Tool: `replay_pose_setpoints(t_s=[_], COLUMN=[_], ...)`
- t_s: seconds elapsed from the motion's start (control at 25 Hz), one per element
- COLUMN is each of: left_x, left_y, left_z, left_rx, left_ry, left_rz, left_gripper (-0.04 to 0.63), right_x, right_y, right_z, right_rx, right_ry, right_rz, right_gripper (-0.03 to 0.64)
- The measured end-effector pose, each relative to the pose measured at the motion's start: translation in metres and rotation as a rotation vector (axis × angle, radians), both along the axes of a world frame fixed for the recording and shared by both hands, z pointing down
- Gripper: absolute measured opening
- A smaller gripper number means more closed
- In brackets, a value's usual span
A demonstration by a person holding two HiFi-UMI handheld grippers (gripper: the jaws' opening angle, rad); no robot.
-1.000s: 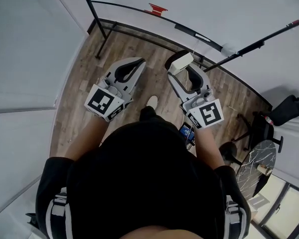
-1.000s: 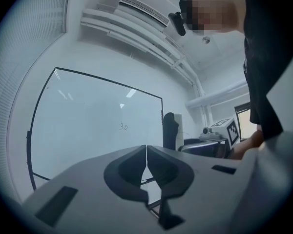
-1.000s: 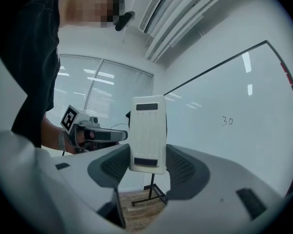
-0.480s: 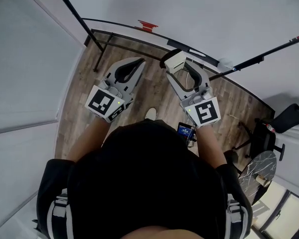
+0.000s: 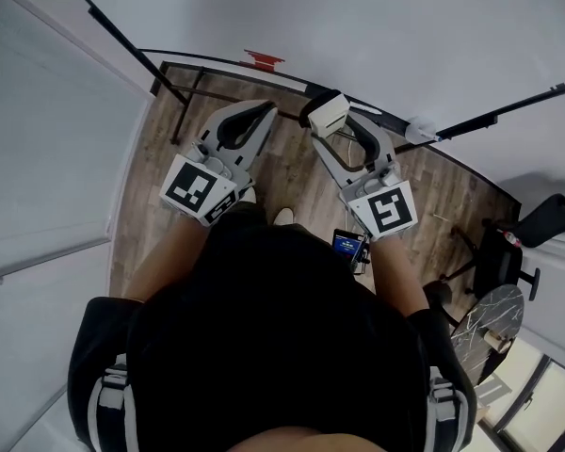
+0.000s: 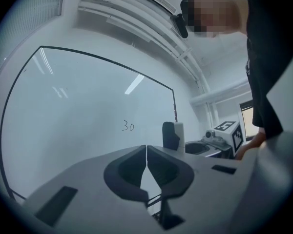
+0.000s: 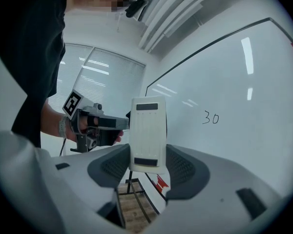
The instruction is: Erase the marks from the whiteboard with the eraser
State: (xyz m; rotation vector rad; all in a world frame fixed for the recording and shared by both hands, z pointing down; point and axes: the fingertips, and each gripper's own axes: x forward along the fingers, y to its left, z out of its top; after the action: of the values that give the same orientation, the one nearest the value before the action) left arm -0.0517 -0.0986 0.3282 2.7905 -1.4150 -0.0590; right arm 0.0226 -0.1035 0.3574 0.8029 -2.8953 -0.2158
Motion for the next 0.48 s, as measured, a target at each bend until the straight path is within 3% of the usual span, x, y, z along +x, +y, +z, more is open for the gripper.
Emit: replay_pose_setpoints(t_s=[0.2, 0.48], left_x=[-0.004, -0.024], left_y=[-0.033, -0.099], left_z=[-0.001, -0.005], left_rx=[0.011, 0.019], left_ry=[0.011, 0.01], left_rz=[0.049, 0.122], left_gripper=[0.008, 0.008], right_x=[-0.005, -0.012], right_y=[-0.032, -0.101], right_z=[0.0, -0.015], right_rx=[0.012, 0.132], right_ry=[0.007, 0.144], right_rz=[0.046, 0.201], right_gripper=[0.231, 0.23])
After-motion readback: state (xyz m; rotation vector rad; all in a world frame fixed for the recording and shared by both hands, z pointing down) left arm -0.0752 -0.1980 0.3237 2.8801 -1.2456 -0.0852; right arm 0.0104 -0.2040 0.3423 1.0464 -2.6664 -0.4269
